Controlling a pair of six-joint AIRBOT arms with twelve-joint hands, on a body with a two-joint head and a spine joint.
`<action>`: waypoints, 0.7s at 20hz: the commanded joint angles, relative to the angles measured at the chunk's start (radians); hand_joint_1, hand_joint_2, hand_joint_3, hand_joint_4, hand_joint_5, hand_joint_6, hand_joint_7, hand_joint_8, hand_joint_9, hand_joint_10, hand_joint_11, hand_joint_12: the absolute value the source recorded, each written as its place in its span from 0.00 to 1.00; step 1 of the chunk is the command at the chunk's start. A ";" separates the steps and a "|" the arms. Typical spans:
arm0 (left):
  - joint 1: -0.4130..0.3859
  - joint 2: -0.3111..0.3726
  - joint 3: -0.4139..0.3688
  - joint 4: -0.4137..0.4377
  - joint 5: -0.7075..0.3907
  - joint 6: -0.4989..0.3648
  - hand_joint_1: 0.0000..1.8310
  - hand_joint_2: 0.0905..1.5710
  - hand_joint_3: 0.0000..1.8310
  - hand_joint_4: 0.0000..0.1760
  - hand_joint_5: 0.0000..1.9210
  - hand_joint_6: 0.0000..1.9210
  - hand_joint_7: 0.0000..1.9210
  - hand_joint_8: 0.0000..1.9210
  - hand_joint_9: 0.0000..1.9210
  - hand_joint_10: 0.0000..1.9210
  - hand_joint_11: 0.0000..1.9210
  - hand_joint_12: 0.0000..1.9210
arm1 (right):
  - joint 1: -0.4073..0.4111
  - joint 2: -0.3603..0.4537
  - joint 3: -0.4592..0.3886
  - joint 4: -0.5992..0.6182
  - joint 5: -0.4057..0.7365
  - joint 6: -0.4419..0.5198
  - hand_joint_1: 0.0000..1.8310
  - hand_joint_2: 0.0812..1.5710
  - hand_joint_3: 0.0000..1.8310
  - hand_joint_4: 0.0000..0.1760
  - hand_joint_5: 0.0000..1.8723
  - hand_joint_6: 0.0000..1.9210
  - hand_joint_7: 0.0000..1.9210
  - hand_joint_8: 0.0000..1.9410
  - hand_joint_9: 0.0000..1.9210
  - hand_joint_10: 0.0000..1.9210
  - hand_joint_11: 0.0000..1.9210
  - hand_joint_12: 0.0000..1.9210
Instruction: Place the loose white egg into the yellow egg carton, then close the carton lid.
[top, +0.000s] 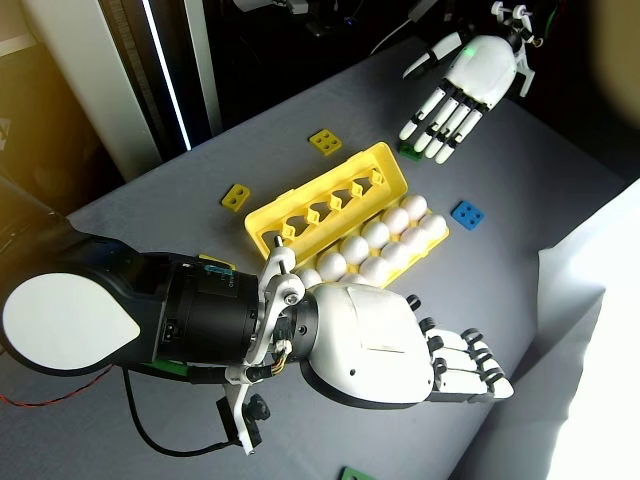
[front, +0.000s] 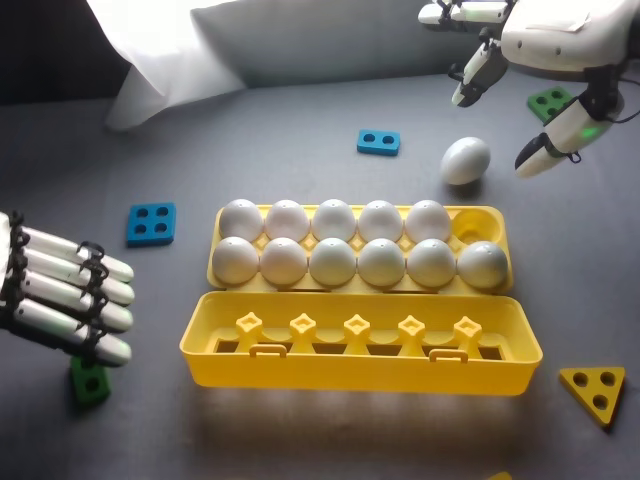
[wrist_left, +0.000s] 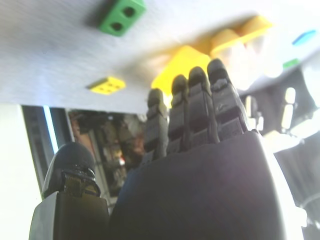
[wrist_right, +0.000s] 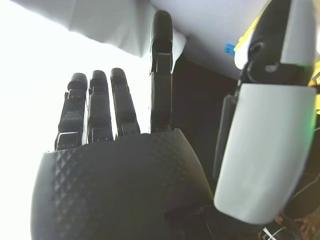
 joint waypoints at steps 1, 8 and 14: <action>0.002 0.009 0.013 -0.066 -0.046 0.002 0.00 0.75 0.00 0.53 0.08 0.00 0.08 0.00 0.03 0.00 0.00 0.00 | 0.016 0.012 0.006 0.032 0.078 0.001 0.43 0.46 0.01 1.00 0.44 0.00 0.01 0.00 0.00 0.00 0.00 0.00; -0.002 0.003 0.014 -0.067 -0.020 -0.007 0.00 0.75 0.00 0.55 0.09 0.00 0.07 0.00 0.03 0.00 0.01 0.01 | 0.016 0.004 0.012 -0.014 0.107 0.000 0.46 0.45 0.00 1.00 0.45 0.00 0.02 0.00 0.00 0.00 0.00 0.00; -0.002 0.006 -0.004 -0.066 -0.013 -0.016 0.00 0.75 0.00 0.56 0.10 0.00 0.07 0.00 0.05 0.01 0.03 0.02 | 0.015 -0.015 0.057 -0.018 0.167 0.054 0.44 0.45 0.00 1.00 0.44 0.00 0.03 0.00 0.00 0.00 0.00 0.00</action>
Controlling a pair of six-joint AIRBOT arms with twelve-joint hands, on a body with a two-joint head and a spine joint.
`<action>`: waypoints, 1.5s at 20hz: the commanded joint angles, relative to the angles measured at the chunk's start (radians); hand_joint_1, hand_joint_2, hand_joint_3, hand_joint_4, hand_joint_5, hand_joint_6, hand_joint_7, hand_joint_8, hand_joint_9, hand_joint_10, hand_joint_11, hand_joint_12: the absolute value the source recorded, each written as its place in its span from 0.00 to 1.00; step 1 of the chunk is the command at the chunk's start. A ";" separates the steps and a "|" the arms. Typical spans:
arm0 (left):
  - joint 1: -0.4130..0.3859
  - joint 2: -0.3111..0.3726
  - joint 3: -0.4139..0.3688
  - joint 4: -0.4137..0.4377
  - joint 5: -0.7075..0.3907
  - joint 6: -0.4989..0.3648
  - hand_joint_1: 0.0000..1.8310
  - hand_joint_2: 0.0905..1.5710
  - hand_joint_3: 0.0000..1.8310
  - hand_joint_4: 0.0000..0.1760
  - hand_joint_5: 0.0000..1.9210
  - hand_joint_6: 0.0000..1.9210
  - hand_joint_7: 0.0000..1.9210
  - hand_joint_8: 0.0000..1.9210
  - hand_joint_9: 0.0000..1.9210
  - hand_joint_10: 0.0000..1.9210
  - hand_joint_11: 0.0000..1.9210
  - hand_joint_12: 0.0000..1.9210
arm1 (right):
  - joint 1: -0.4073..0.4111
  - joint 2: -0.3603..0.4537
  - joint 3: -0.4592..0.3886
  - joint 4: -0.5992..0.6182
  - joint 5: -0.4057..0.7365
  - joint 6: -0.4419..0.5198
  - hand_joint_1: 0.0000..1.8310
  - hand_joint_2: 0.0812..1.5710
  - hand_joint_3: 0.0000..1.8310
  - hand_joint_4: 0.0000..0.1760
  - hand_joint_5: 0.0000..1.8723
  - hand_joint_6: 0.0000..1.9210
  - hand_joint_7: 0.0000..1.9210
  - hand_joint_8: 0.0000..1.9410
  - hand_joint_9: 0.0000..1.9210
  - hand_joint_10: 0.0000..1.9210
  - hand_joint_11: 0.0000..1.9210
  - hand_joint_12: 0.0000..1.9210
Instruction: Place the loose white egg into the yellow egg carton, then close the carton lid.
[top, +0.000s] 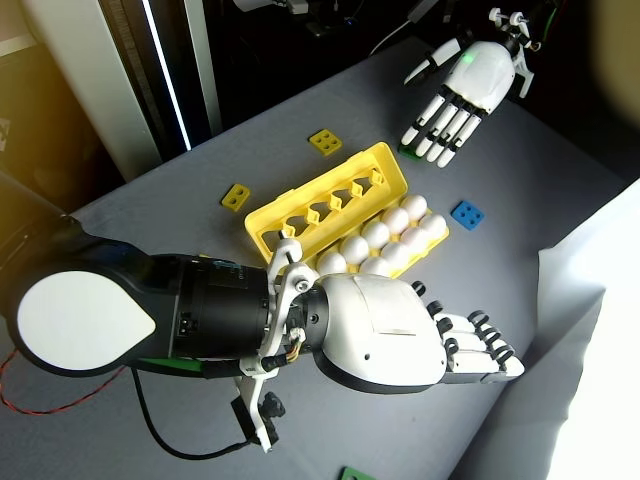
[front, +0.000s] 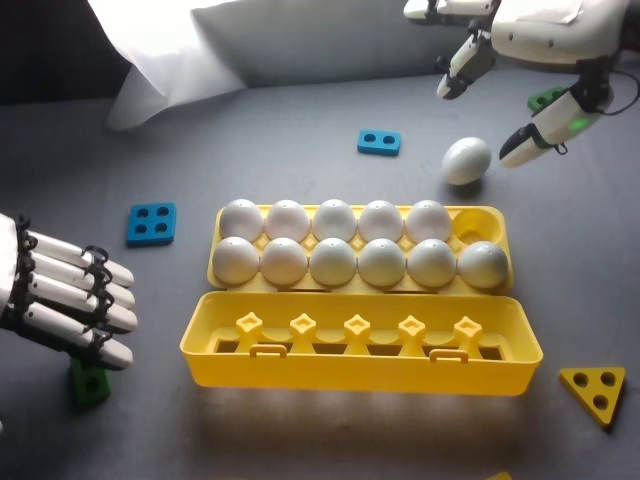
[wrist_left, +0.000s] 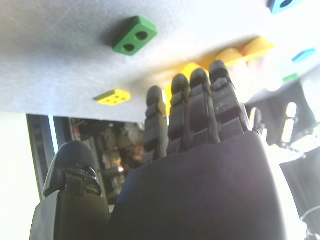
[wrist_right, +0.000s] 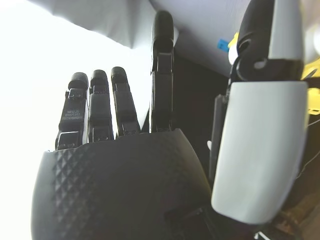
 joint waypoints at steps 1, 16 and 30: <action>-0.003 0.013 0.003 -0.064 -0.049 -0.005 0.00 0.75 0.00 0.56 0.10 0.00 0.07 0.00 0.05 0.01 0.03 0.02 | 0.008 0.010 0.013 0.031 0.087 0.011 0.44 0.45 0.00 1.00 0.44 0.00 0.03 0.00 0.00 0.00 0.00 0.00; -0.015 0.017 -0.012 -0.048 -0.044 -0.010 0.00 0.75 0.00 0.50 0.10 0.00 0.07 0.00 0.05 0.00 0.00 0.11 | -0.045 -0.105 0.188 -0.059 0.175 0.038 0.37 0.45 0.00 1.00 0.43 0.00 0.05 0.00 0.00 0.00 0.00 0.00; -0.015 0.019 -0.018 -0.048 -0.039 -0.010 0.00 0.74 0.00 0.44 0.17 0.00 0.11 0.00 0.07 0.00 0.00 0.16 | -0.088 -0.200 0.332 -0.077 0.241 0.032 0.35 0.46 0.00 1.00 0.45 0.01 0.04 0.01 0.00 0.00 0.00 0.00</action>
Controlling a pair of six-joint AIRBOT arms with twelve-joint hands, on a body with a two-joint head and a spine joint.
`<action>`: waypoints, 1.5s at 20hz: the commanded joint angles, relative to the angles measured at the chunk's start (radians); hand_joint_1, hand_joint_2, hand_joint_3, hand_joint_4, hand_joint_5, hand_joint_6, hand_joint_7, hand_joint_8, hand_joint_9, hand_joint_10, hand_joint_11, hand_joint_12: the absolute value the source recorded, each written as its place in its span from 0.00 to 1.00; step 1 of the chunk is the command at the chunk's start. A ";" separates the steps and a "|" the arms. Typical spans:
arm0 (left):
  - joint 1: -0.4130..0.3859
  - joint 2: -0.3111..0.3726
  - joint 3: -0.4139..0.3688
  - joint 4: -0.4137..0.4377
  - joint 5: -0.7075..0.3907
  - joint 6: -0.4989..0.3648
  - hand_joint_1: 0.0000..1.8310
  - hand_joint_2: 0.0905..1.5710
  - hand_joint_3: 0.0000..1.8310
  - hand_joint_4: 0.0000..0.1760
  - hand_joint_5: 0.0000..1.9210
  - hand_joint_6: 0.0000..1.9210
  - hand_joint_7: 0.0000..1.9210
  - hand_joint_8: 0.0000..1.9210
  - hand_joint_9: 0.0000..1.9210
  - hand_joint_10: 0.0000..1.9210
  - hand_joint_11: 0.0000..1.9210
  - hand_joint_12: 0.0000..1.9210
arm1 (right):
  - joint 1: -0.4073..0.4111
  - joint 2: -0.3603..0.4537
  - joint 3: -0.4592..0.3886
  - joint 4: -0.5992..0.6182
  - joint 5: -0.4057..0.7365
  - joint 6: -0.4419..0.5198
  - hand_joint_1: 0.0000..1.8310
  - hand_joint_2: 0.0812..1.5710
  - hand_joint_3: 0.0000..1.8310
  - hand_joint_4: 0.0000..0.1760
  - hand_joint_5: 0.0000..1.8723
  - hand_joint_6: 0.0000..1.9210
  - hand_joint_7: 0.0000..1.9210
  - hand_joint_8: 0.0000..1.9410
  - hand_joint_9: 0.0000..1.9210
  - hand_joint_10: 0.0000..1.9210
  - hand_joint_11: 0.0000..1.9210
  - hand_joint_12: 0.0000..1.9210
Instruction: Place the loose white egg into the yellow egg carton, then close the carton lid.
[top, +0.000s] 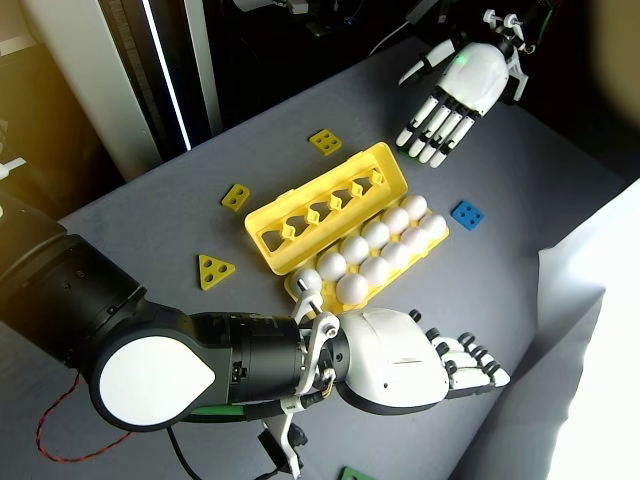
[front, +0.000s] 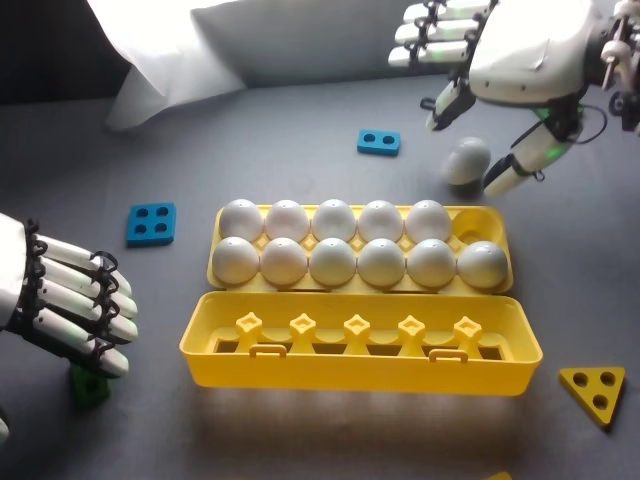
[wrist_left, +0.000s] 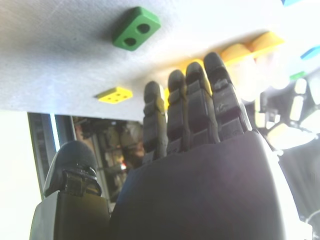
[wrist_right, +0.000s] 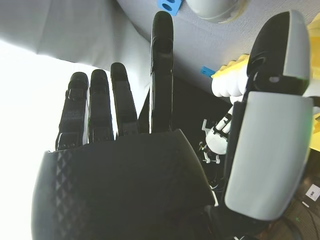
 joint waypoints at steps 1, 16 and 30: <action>-0.002 0.017 0.003 -0.064 -0.048 -0.006 0.00 0.74 0.00 0.44 0.15 0.00 0.09 0.00 0.06 0.00 0.00 0.14 | 0.003 0.010 0.013 0.056 0.070 -0.003 0.36 0.46 0.00 1.00 0.44 0.00 0.04 0.00 0.00 0.00 0.00 0.00; -0.007 0.013 0.003 -0.056 -0.044 -0.007 0.00 0.76 0.00 0.39 0.17 0.00 0.13 0.00 0.08 0.00 0.00 0.18 | -0.025 -0.048 0.100 0.056 0.115 -0.013 0.37 0.48 0.00 1.00 0.45 0.00 0.06 0.00 0.00 0.00 0.00 0.00; -0.007 0.012 -0.002 -0.054 -0.040 -0.008 0.00 0.76 0.00 0.42 0.19 0.00 0.13 0.00 0.07 0.00 0.00 0.11 | -0.031 -0.062 0.122 0.063 0.127 -0.036 0.35 0.49 0.00 1.00 0.44 0.00 0.05 0.00 0.00 0.00 0.00 0.00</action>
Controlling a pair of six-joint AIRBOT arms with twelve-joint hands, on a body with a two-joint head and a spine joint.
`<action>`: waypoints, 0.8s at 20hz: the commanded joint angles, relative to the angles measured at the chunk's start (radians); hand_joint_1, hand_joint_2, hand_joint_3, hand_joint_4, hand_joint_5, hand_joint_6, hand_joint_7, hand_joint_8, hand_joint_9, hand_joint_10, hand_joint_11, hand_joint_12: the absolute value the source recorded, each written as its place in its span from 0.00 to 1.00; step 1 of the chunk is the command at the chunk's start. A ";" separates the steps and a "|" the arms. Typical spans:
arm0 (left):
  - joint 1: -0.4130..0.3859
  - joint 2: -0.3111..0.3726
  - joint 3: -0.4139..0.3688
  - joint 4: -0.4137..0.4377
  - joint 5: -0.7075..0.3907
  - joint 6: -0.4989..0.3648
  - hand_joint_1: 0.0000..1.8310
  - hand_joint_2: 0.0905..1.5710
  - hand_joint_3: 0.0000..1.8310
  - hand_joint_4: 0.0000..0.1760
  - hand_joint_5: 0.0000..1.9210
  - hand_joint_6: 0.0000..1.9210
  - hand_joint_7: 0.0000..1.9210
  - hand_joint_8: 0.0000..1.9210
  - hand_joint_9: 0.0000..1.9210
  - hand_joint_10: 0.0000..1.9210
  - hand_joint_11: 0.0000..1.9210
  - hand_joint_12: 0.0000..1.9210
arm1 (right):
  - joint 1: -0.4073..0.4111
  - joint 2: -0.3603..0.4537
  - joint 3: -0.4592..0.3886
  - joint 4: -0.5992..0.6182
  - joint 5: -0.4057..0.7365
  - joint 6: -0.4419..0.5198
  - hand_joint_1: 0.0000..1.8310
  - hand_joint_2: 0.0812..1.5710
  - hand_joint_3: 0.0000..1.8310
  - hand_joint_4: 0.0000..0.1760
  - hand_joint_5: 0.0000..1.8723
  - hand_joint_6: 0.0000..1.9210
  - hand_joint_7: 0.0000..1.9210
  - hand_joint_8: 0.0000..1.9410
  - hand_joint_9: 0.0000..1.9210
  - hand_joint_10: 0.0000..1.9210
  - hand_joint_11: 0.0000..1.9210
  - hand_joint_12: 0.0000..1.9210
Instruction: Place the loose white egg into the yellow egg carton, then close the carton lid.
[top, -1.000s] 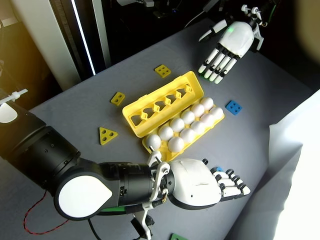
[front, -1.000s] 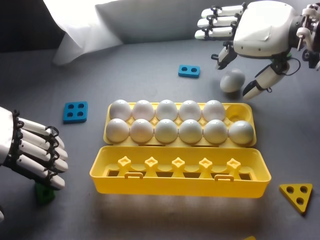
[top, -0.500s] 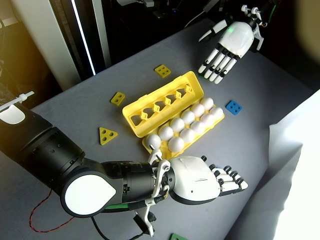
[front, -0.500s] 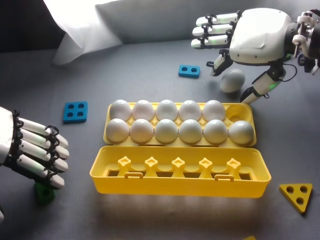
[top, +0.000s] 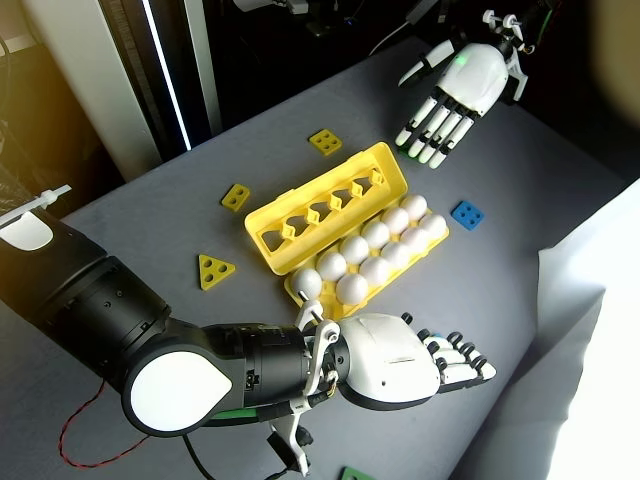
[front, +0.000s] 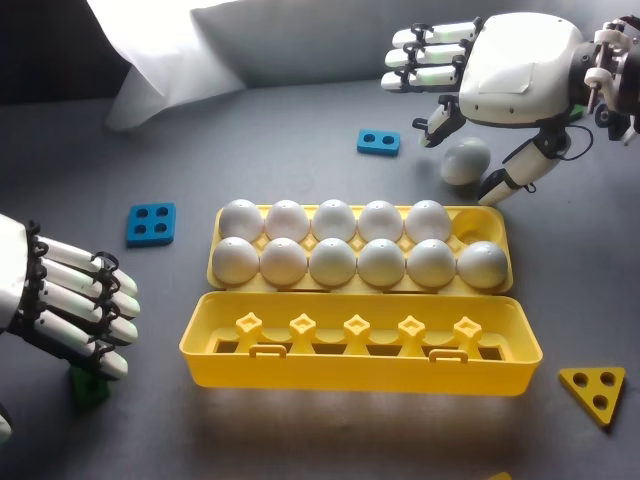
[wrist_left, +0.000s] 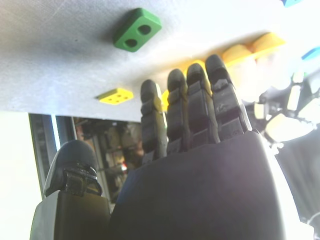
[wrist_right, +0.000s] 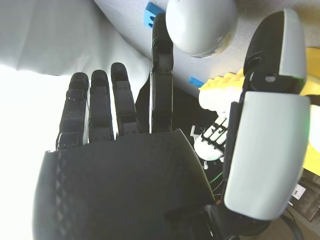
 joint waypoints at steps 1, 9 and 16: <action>-0.005 0.012 0.003 -0.061 -0.047 -0.007 0.00 0.76 0.00 0.41 0.17 0.00 0.11 0.00 0.05 0.00 0.00 0.08 | 0.000 0.012 0.010 0.064 0.060 -0.005 0.35 0.49 0.00 1.00 0.44 0.00 0.05 0.00 0.00 0.00 0.00 0.00; -0.005 0.012 0.001 -0.057 -0.044 -0.007 0.00 0.76 0.00 0.45 0.18 0.00 0.13 0.00 0.09 0.00 0.00 0.17 | 0.000 0.008 0.010 0.065 0.061 -0.009 0.34 0.49 0.00 1.00 0.43 0.00 0.05 0.00 0.00 0.00 0.00 0.00; -0.005 0.012 0.001 -0.055 -0.044 -0.007 0.00 0.76 0.00 0.45 0.17 0.00 0.11 0.00 0.06 0.00 0.00 0.11 | 0.000 0.008 0.011 0.068 0.061 -0.012 0.35 0.48 0.00 1.00 0.43 0.00 0.05 0.00 0.00 0.00 0.00 0.00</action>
